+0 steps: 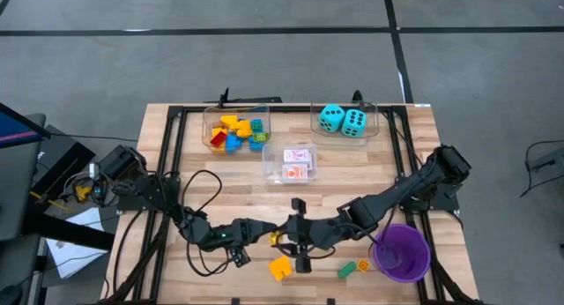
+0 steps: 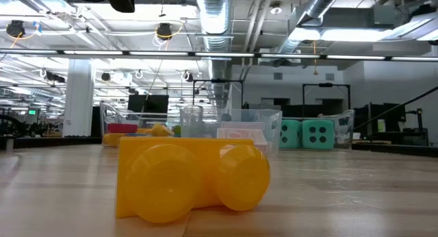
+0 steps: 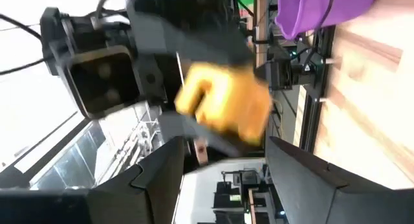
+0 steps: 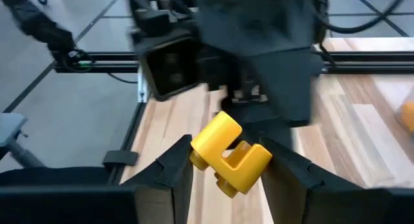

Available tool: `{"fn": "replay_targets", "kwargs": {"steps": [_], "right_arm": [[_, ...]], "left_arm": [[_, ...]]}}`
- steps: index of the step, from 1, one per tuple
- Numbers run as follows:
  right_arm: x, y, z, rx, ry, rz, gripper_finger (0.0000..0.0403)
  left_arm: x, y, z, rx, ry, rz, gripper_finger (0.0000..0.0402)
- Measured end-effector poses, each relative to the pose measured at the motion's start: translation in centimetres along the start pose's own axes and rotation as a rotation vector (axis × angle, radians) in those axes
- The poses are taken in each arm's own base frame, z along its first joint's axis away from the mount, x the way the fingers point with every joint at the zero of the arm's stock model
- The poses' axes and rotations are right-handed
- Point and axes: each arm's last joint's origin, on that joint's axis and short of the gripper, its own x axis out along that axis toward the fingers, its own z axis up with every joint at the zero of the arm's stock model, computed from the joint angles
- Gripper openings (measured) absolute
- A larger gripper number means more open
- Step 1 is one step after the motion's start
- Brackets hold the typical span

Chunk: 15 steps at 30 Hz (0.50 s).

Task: Pick & Place Toys
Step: Put the yellow game piece into the top left transparent bin

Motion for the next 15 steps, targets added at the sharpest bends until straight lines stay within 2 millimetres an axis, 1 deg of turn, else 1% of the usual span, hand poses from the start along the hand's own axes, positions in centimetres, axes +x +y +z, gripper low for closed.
{"fn": "replay_targets", "kwargs": {"steps": [4,11,15], "right_arm": [[-0.1,0.3,0.0,-0.001,-0.009,0.008,0.0138],[0.1,-0.3,0.2,0.008,-0.021,-0.017,0.0138],[0.9,-0.4,-0.1,0.01,-0.016,-0.024,0.0138]], "left_arm": [[0.0,0.0,0.0,0.002,-0.002,-0.001,0.0216],[0.0,0.0,0.1,0.004,-0.028,0.003,0.0216],[0.0,0.0,0.1,0.005,-0.033,0.003,0.0219]]}}
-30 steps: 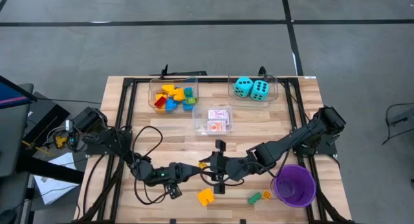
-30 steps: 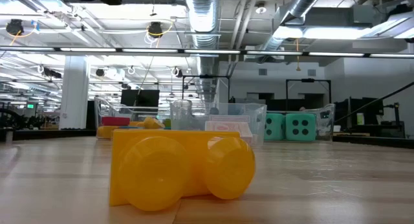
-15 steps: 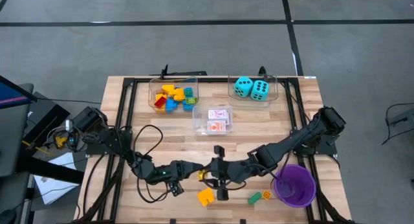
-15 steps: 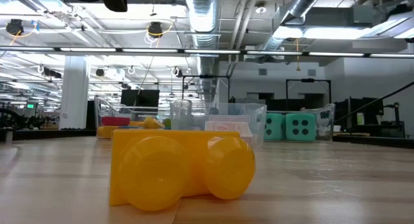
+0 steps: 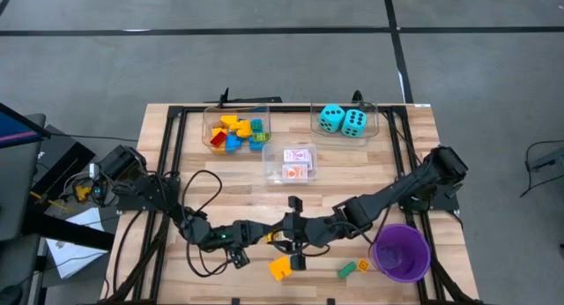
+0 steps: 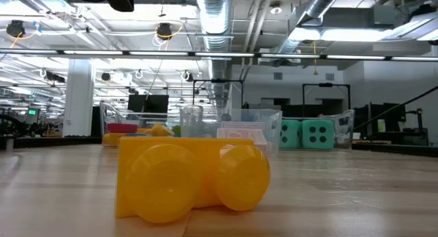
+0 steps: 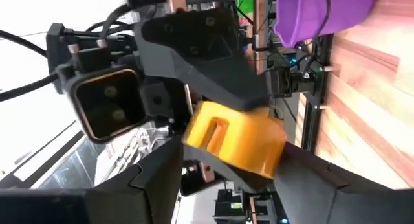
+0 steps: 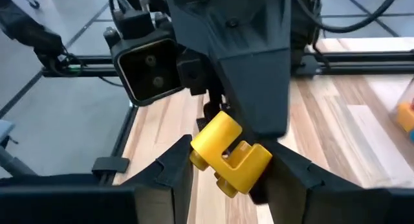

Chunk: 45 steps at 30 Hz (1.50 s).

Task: Pick & Place Toys
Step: Put the yellow game piece into the top left transparent bin

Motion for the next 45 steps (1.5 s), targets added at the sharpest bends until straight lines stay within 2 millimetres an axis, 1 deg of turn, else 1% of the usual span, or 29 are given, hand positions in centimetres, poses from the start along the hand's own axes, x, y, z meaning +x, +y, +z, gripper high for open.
{"fn": "replay_targets", "kwargs": {"steps": [3,7,29,32,37,40,45], "right_arm": [[0.76,-0.29,-0.16,0.012,0.002,0.03,0.0138],[0.93,-0.72,-0.08,0.029,0.005,0.027,0.0138],[0.79,-0.94,0.04,0.02,-0.001,-0.015,0.0138],[0.77,-0.95,0.06,0.02,-0.001,-0.015,0.0138],[0.74,-0.94,0.07,0.018,-0.001,-0.015,0.0138],[0.74,-0.96,0.07,0.018,0.0,-0.015,0.0138],[0.74,-1.0,0.06,0.029,0.002,-0.017,0.0172]], "left_arm": [[0.0,-0.05,0.03,0.002,-0.005,-0.001,0.0218],[0.01,-0.06,0.05,0.003,-0.014,0.0,0.0219],[-0.13,-0.06,0.23,0.005,-0.024,0.002,0.0216],[-0.13,-0.07,0.24,0.006,-0.024,0.001,0.0202],[-0.13,-0.09,0.23,0.003,-0.019,-0.001,0.0164],[-0.09,-0.09,0.15,0.003,-0.005,-0.003,0.0163],[0.01,-0.11,0.04,0.007,0.0,-0.003,0.0171]]}}
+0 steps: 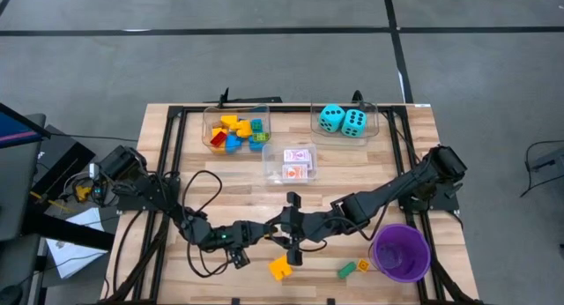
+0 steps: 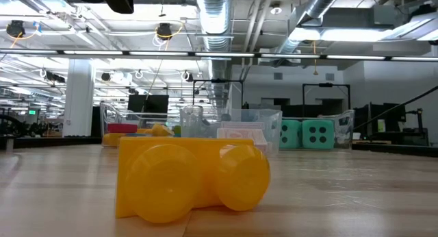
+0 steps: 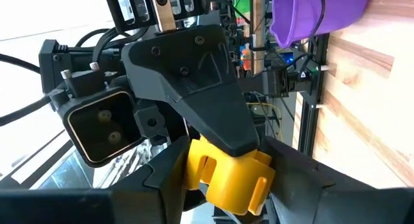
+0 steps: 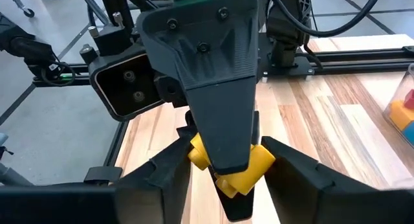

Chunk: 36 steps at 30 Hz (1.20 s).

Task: Pick & Place Toys
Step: Put the yellow game piece into the top left transparent bin

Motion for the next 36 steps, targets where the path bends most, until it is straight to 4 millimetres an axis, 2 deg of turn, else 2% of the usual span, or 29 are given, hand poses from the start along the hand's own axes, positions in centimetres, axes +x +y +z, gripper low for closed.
{"fn": "replay_targets", "kwargs": {"steps": [5,18,25,30,36], "right_arm": [[0.1,0.0,-0.3,-0.007,0.02,0.0,0.0189],[-0.1,-0.1,-0.3,-0.011,0.028,-0.005,0.0195],[-0.2,-0.5,-1.1,-0.021,0.104,-0.088,0.0196],[-0.6,-1.1,-1.7,-0.017,0.156,-0.191,0.0196],[-1.6,-1.6,-1.4,-0.011,0.152,-0.276,0.0196]], "left_arm": [[0.0,0.2,0.0,-0.018,0.004,0.013,0.0161],[0.0,0.4,-0.3,-0.041,0.066,0.022,0.0161],[-0.1,1.2,-0.7,-0.073,0.113,0.033,0.0159],[-1.0,2.0,-2.6,-0.167,0.177,0.042,0.0161],[-2.3,1.6,-7.7,-0.358,0.292,0.072,0.0159]]}}
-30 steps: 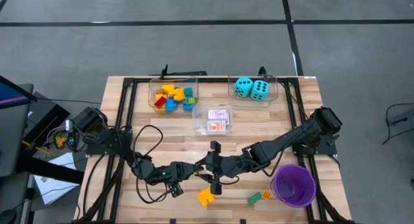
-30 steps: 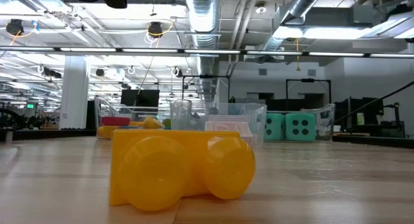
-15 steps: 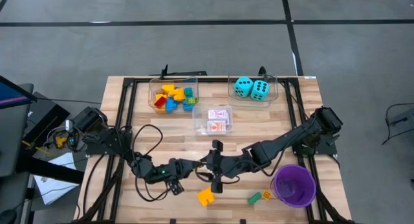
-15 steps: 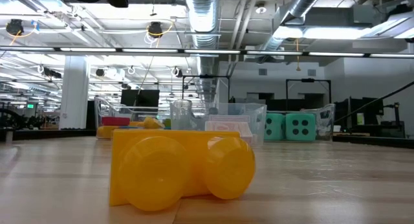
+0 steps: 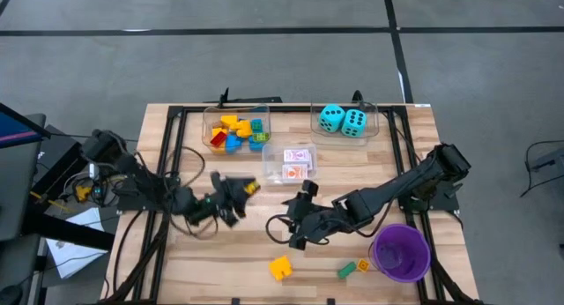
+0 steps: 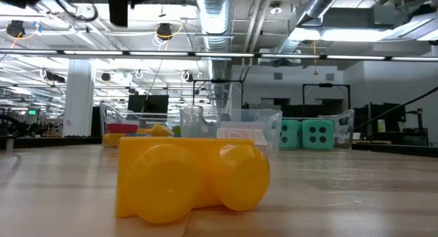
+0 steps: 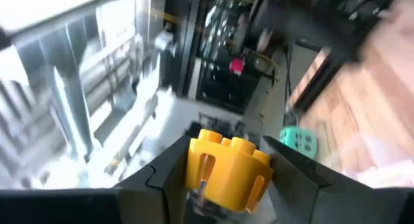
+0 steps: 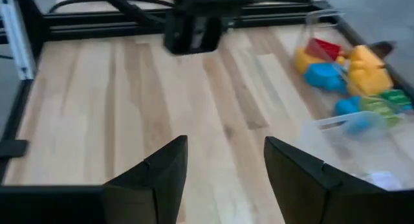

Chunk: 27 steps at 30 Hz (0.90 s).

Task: Pick & Place Toys
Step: Put the yellow game piece into the top left transparent bin

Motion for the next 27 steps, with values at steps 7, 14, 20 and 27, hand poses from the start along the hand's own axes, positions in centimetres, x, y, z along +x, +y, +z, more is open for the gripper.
{"fn": "replay_targets", "kwargs": {"steps": [7,14,20,27], "right_arm": [[-0.6,-0.4,-0.3,-0.007,0.019,-0.064,0.0196],[-0.6,-0.6,-0.5,0.004,0.035,-0.079,0.0196],[-0.6,-0.6,-0.6,0.031,0.043,-0.084,0.0196],[-0.4,-0.5,-1.0,0.074,0.052,-0.113,0.0196]], "left_arm": [[0.8,0.5,-7.1,-0.276,0.176,0.084,0.0159],[2.0,0.2,-13.5,-0.504,0.402,0.2,0.0161],[3.2,-0.4,-18.0,-0.671,0.511,0.192,0.0159],[3.6,-0.1,-22.1,-0.798,0.592,0.18,0.0164]]}}
